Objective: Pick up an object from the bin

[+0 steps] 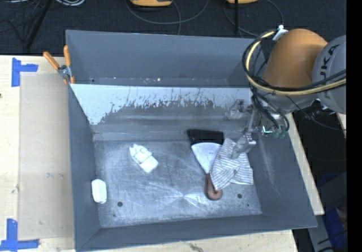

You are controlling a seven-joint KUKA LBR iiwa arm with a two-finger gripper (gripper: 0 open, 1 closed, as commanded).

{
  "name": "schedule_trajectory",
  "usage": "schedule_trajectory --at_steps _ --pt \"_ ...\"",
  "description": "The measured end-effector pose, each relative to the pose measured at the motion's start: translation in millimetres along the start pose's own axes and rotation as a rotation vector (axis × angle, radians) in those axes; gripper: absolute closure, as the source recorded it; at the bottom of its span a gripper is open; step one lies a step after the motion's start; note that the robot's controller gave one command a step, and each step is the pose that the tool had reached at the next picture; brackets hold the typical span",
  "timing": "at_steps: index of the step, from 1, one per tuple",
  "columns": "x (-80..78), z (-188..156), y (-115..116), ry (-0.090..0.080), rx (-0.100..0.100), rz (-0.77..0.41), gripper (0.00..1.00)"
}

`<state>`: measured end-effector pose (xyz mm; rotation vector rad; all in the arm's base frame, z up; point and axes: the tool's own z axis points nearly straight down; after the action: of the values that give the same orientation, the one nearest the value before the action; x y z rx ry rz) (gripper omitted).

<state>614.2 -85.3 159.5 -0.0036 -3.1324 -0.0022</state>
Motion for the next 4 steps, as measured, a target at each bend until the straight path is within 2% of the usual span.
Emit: schedule_trajectory --at_steps 1,2,3,4 --pt "-1.6 -5 0 -0.008 0.001 -0.001 0.0" --pt "4.2 48 8 -0.013 0.002 -0.038 0.0" --pt "1.9 81 15 -0.004 0.003 -0.167 0.0" --pt "-4.9 82 33 -0.005 0.003 0.033 1.0"
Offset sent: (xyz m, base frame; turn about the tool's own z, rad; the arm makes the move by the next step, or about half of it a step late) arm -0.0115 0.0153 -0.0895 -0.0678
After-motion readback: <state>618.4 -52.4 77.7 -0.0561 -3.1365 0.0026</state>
